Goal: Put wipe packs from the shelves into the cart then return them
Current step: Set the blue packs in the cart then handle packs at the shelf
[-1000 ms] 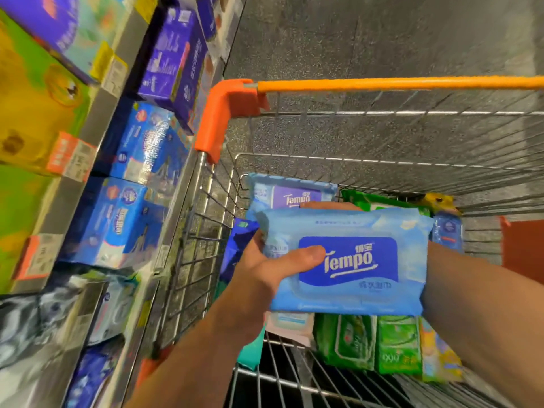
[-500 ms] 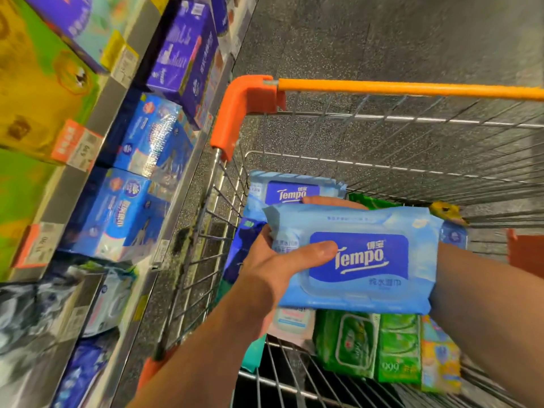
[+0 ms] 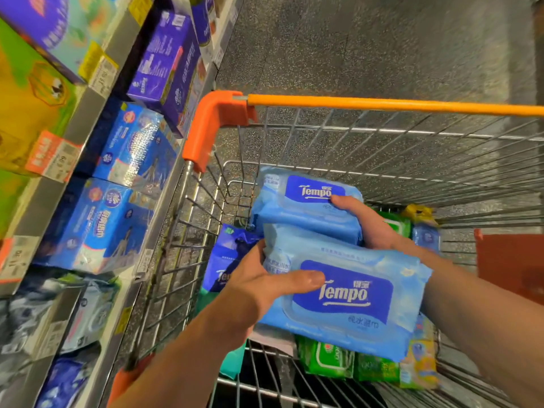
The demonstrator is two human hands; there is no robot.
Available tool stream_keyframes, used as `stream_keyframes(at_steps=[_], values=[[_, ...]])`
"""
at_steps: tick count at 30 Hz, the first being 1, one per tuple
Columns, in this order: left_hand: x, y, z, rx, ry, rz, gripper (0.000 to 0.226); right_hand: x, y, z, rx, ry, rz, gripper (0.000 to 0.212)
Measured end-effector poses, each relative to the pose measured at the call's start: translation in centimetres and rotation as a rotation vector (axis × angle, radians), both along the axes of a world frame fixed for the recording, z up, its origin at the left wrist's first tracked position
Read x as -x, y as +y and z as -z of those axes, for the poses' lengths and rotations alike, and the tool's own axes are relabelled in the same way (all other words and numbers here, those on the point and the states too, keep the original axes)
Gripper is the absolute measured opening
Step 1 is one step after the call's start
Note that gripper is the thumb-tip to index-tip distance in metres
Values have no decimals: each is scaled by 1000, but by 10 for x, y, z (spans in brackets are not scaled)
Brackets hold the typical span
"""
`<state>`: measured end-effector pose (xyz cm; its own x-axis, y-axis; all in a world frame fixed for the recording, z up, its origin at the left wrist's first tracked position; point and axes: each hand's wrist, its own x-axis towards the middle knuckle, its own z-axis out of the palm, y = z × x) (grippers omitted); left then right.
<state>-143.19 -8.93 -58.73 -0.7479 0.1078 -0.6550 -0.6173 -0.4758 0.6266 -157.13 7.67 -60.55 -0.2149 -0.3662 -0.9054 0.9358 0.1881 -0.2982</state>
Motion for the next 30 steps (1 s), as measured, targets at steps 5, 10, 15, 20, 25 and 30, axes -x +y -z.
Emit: stream_keyframes(at_steps=[5,10,15,20,25,30], values=[[-4,4,-1,-25,-18,23,53,0,32,-21,39,16,172,53],[-4,9,-4,-59,-3,2,65,0,56,-49,23,217,224,34],[-5,15,-17,-25,19,-12,78,-6,65,-76,138,387,143,13],[-19,21,-48,-25,65,-33,97,-9,70,-101,227,475,38,47],[-37,31,-88,40,109,-153,97,-10,65,-145,328,547,-81,42],[-57,42,-142,138,165,-317,86,-20,51,-218,259,692,-249,31]])
